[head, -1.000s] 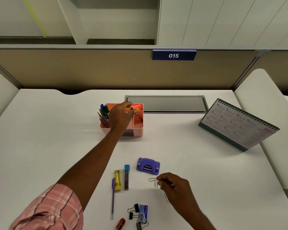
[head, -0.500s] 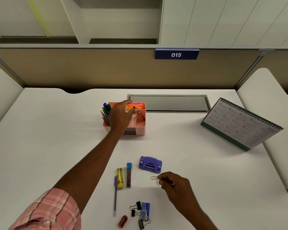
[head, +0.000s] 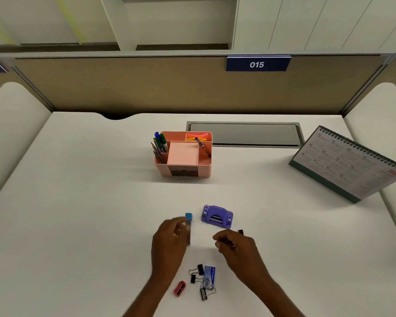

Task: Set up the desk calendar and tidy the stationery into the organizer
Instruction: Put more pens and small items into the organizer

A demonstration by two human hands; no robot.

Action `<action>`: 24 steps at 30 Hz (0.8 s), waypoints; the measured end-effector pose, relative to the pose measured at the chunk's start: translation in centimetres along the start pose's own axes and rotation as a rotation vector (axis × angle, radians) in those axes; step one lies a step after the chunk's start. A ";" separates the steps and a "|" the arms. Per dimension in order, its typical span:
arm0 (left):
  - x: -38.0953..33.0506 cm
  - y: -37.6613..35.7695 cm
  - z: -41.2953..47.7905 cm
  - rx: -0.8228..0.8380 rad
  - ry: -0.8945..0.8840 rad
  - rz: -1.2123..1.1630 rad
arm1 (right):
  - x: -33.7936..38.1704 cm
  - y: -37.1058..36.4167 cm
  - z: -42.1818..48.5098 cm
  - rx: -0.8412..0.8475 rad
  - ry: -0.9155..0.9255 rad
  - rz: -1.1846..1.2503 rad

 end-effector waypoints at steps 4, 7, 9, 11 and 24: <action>3.7 0.2 -4.6 -0.033 0.188 0.059 | -0.4 -0.4 0.1 0.014 -0.008 -0.006; 6.1 0.5 -6.1 -0.029 0.386 0.081 | -0.4 -0.9 0.2 0.028 -0.011 -0.024; 7.1 0.6 -6.6 -0.011 0.438 0.105 | -0.4 -1.3 0.2 0.038 -0.016 -0.035; 7.4 0.8 -6.7 -0.022 0.419 0.133 | -0.2 -1.8 0.3 0.050 -0.012 -0.050; 1.3 2.6 -5.2 -0.033 0.229 -0.078 | 5.6 -0.5 2.0 0.020 0.105 0.120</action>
Point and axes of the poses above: each hand's wrist, its own z-axis towards the middle knuckle, its own y-axis out of the back of the hand, x = y × z, the point moved 8 cm from there along z, towards the middle knuckle, and after that the axes turned 7 degrees about x, right-handed, at the moved point
